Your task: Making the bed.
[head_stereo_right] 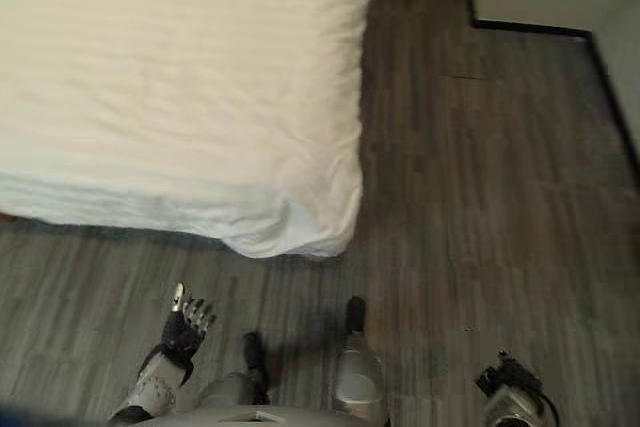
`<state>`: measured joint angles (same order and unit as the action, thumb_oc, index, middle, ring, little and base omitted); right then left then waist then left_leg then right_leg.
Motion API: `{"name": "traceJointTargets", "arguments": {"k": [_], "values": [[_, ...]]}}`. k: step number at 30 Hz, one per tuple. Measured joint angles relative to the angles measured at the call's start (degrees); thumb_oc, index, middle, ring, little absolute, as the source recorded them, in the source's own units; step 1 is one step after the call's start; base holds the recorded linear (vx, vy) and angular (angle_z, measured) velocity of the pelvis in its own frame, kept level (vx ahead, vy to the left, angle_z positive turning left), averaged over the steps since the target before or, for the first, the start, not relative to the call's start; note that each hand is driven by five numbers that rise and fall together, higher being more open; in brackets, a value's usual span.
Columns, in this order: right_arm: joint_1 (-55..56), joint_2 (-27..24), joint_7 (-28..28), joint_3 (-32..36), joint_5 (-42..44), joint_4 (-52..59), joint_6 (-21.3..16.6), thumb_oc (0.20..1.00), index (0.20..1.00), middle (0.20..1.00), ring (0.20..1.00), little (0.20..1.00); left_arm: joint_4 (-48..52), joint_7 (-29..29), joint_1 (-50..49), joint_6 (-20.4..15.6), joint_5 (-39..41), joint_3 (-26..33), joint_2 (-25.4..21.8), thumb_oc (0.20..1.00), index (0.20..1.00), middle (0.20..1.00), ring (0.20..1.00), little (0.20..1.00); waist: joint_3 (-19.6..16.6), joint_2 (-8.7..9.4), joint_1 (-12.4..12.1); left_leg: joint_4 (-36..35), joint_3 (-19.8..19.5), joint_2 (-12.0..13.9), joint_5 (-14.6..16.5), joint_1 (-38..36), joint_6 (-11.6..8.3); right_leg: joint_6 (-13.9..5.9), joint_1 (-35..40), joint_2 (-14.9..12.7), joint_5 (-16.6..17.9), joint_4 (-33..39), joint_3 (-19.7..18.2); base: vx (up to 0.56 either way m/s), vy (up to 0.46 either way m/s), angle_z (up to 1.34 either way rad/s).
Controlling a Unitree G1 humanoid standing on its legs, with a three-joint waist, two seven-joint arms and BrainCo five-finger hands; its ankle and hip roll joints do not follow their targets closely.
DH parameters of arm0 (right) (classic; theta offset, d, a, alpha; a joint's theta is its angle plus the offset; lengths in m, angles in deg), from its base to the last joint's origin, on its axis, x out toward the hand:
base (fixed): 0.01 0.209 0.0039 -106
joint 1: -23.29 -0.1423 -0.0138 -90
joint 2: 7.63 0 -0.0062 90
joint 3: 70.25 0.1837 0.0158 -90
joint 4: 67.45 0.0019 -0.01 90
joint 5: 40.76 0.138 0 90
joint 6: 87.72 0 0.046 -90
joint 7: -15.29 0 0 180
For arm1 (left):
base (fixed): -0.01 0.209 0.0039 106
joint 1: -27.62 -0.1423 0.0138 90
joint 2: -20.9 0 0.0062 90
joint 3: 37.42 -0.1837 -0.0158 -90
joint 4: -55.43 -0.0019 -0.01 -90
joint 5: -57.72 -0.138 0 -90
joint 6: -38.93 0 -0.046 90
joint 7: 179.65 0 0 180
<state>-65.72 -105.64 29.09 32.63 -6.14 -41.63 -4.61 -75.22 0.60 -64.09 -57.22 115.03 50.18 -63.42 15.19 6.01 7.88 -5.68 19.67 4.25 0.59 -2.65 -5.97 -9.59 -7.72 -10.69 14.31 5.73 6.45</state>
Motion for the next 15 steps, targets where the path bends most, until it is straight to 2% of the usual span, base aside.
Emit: {"name": "traceJointTargets", "arguments": {"k": [1,2,3,4,5,6,7,8,9,10,12,13,14,15], "values": [[0.94,0.14,0.03,-0.13,-1.17,1.25,0.01,0.451,0.451,0.451,0.451,0.451,1.8,-0.15,-0.12,-0.08,0.0,0.43,0.01,1.0,1.0,1.0,1.0,1.0,-0.25,0.49,-0.06,0.0,0.86,0.17,0.2,-0.54,0.09,-0.26,-0.09,0.3,0.57,0.02,-0.01,-0.08,0.02,-0.67],[1.32,0.21,0.05,-0.55,-1.88,1.97,0.0,0.583,0.583,0.583,0.583,0.583,2.93,-0.2,-0.22,-0.22,0.0,0.67,-0.06,1.0,1.0,1.0,1.0,1.0,-0.49,0.75,-0.17,-0.02,1.71,0.71,0.28,-0.95,0.25,-0.53,-0.2,0.16,0.72,0.04,0.01,-0.2,0.061,-0.47],[3.82,1.1,0.89,-1.19,-4.36,5.05,0.4,1.0,1.0,1.0,1.0,1.0,7.58,-2.07,-1.15,-0.65,0.0,0.9,-0.36,1.0,1.0,1.0,1.0,1.0,-0.93,1.85,-0.28,0.31,2.2,-0.23,0.25,-1.89,0.35,-1.19,-0.09,-0.37,-2.16,0.42,1.29,-0.12,0.041,-0.78],[5.73,1.61,1.51,-3.39,-7.93,10.79,1.17,1.0,1.0,1.0,1.0,1.0,15.21,-4.05,-3.58,-1.71,-1.66,2.24,-0.25,1.0,1.0,1.0,1.0,1.0,-0.84,-1.11,-1.27,0.27,5.63,3.84,-0.41,-2.72,1.17,-1.46,0.26,0.28,-10.33,-0.65,12.1,-0.18,0.048,-1.14],[6.69,1.89,1.46,-4.14,-9.9,15.0,1.27,1.0,1.0,1.0,1.0,1.0,13.61,-5.18,-3.07,-2.81,-2.97,3.14,-0.04,1.0,1.0,1.0,1.0,1.0,-0.94,-3.78,-2.92,0.07,7.52,6.46,-0.17,-3.31,0.9,2.12,-0.61,0.54,-9.55,-5.15,17.88,-0.1,0.011,-1.16],[7.28,1.89,1.37,-4.29,-10.93,16.92,1.13,1.0,1.0,1.0,1.0,1.0,11.27,-6.49,-2.45,-3.47,-3.76,4.35,-0.04,1.0,1.0,1.0,1.0,1.0,-1.44,-5.37,-3.29,0.04,7.98,7.93,0.22,-3.51,0.33,3.16,0.06,0.44,-8.8,-7.42,19.17,-0.17,-0.006,-0.64],[7.88,1.99,1.49,-4.3,-11.84,18.8,1.3,1.0,1.0,1.0,1.0,1.0,9.71,-7.33,-1.88,-3.61,-4.02,6.03,-0.09,1.0,1.0,1.0,1.0,1.0,-2.06,-6.31,-3.4,0.12,7.95,8.78,0.07,-3.71,0.54,3.29,1.3,-0.15,-9.26,-10.46,19.52,-0.18,-0.043,-0.25],[8.98,2.97,1.81,-5.14,-12.55,24.63,1.05,1.0,1.0,1.0,1.0,1.0,9.54,-7.88,-2.63,-3.97,-4.11,9.83,-0.52,1.0,1.0,1.0,1.0,1.0,-2.71,-5.27,-3.78,0.72,8.36,8.5,-0.25,-5.11,0.62,3.97,3.36,-3.1,-11.03,-17.65,20.53,-0.14,-0.047,-0.24],[8.55,3.66,1.74,-7.66,-14.06,27.12,0.64,1.0,1.0,1.0,1.0,1.0,9.37,-8.16,-4.09,-4.6,-4.24,10.65,-2.05,1.0,1.0,1.0,1.0,1.0,-3.89,-2.94,-4.02,1.56,9.3,7.39,-0.15,-5.62,-0.35,3.34,5.36,-3.38,-12.28,-16.41,19.68,-0.14,-0.072,-0.55],[7.22,3.75,1.51,-9.88,-14.55,28.36,0.36,1.0,1.0,1.0,1.0,1.0,8.36,-8.5,-4.93,-4.67,-4.66,10.75,-3.09,1.0,1.0,1.0,1.0,1.0,-4.12,-2.56,-4.78,2.21,10.04,7.51,-0.13,-5.53,-0.95,3.31,6.13,-2.35,-12.7,-13.87,18.99,-0.14,-0.103,-0.69],[2.69,3.76,0.33,-12.34,-14.8,28.58,-0.83,1.0,1.0,1.0,1.0,1.0,5.99,-8.86,-4.42,-4.36,-5.61,9.31,-2.83,1.0,1.0,1.0,1.0,1.0,-3.9,-3.29,-5.02,1.97,8.7,7.35,0.34,-4.35,-1.25,3.16,5.93,-0.67,-11.12,-10.26,17.27,-0.18,-0.186,-0.6],[-0.64,3.38,0.14,-15.77,-16.42,27.7,-0.39,1.0,1.0,1.0,1.0,1.0,5.3,-8.88,-3.96,-4.13,-6.65,8.51,-1.83,1.0,1.0,1.0,1.0,1.0,-4.01,-4.21,-5.41,0.58,8.29,7.22,-0.35,-4.63,-0.31,1.31,6.03,1.2,-7.41,-5.78,16.43,-0.15,-0.236,-0.78],[-3.03,2.39,-0.14,-19.6,-18.4,28.32,0.3,1.0,1.0,1.0,1.0,1.0,5.34,-8.82,-3.98,-3.71,-7.39,8.13,-1.05,1.0,1.0,1.0,1.0,1.0,-4.13,-5.93,-6.39,0.01,9.61,9.39,-1.38,-4.51,-0.32,-3.18,6.31,2.23,-4.27,-1.77,16.0,-0.2,-0.329,-0.7],[-3.15,1.67,-1.13,-23.19,-22.82,33.56,1.39,1.0,1.0,1.0,1.0,1.0,5.83,-8.75,-2.96,-2.92,-8.72,6.04,0.89,1.0,1.0,1.0,1.0,1.0,-3.44,-7.55,-6.52,1.33,9.62,11.3,-2.38,-4.5,-1.59,3.74,7.53,-0.09,-12.3,-9.31,22.84,-0.15,-0.266,-0.48]]}}
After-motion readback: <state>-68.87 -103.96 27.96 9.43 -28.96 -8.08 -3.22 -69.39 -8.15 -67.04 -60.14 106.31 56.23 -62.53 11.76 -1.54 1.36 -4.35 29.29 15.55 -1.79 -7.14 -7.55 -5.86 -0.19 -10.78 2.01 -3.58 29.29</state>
